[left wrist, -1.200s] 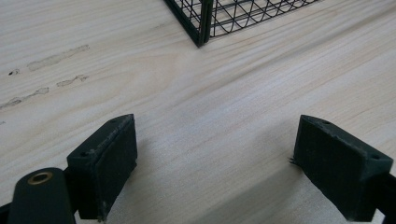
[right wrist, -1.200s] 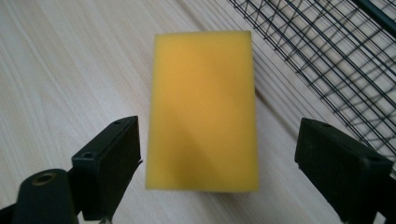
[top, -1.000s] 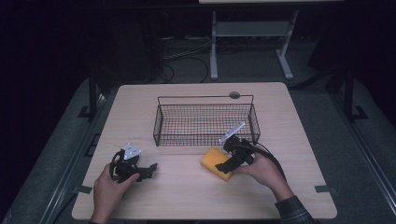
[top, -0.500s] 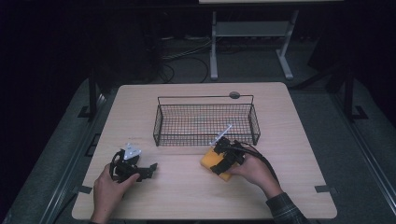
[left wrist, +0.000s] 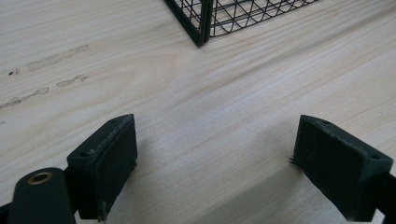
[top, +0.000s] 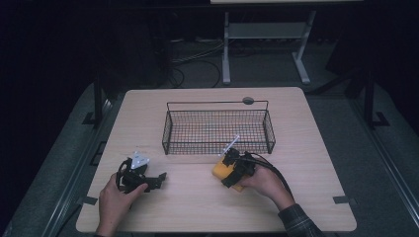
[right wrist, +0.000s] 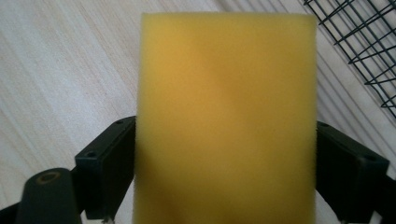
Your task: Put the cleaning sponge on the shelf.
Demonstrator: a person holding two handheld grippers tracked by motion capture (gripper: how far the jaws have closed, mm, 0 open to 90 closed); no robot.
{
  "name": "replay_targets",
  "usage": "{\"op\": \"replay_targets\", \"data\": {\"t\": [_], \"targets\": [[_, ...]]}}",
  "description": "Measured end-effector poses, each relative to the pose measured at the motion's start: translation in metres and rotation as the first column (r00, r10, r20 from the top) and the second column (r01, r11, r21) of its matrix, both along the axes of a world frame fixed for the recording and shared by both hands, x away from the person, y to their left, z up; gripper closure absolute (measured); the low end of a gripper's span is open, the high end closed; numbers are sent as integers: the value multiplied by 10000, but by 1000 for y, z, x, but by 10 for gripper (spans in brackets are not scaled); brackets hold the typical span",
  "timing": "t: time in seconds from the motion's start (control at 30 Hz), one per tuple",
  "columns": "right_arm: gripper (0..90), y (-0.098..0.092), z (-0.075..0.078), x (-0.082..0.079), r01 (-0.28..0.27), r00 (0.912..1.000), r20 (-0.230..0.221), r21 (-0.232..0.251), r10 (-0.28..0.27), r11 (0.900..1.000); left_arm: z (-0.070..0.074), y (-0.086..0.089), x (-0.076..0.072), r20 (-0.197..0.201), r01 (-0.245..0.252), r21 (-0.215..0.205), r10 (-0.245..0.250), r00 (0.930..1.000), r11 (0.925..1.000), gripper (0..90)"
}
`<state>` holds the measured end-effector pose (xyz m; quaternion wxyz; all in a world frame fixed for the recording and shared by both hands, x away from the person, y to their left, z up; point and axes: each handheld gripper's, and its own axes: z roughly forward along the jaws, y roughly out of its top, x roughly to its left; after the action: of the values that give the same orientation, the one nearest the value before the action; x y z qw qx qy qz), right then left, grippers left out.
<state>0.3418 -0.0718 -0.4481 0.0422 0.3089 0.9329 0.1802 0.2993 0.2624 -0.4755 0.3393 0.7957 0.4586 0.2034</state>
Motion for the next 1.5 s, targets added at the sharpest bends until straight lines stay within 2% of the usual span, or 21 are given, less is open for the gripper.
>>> {"op": "replay_targets", "data": {"t": [0.17,0.7,1.07,1.5], "targets": [[200,-1,-2,1,18,10000,-16,-33,-18,10000,0,0,0,-3,-3,-4,3,10000,10000,127],[223,-2,0,-1,-1,10000,25,-13,1,10000,0,0,0,1,1,-1,-1,10000,10000,127],[224,-9,14,-3,-45,9998,180,127,42,9999,0,0,0,7,4,7,-4,10000,10000,127],[224,-18,24,-5,-142,9999,90,207,140,9997,0,0,0,1,5,6,-5,10000,10000,127]]}}
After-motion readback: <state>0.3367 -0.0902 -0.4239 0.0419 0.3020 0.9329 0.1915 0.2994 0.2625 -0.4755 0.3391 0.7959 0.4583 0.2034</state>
